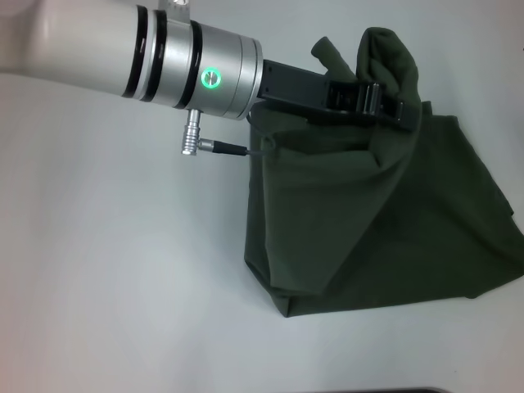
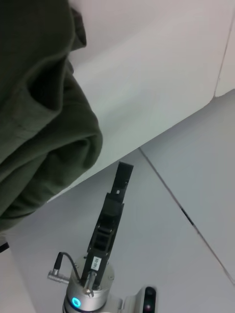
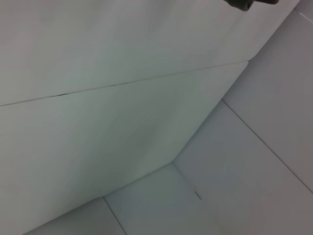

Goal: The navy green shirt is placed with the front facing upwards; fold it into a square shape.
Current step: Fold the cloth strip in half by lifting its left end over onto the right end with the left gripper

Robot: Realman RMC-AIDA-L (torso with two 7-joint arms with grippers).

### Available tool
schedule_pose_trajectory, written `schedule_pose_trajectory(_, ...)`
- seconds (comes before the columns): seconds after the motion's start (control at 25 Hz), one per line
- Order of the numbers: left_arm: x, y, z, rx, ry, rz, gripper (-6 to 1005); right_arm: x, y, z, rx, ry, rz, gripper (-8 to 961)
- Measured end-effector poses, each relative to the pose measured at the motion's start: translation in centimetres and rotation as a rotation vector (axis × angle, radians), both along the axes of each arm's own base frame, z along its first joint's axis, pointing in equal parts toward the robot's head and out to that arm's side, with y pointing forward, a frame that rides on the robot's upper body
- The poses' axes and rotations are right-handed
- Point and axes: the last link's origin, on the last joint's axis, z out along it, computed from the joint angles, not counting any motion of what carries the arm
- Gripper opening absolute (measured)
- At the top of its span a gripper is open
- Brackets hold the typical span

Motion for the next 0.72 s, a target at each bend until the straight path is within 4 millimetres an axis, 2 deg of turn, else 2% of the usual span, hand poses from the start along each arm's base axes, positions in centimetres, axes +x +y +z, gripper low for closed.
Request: schedule_pose_trajectory(0.72,0.54,0.11,-0.78,0.017,0.0,-0.003,119,-0.16,-0.06,0.24,-0.002,-0.013,-0.001,923)
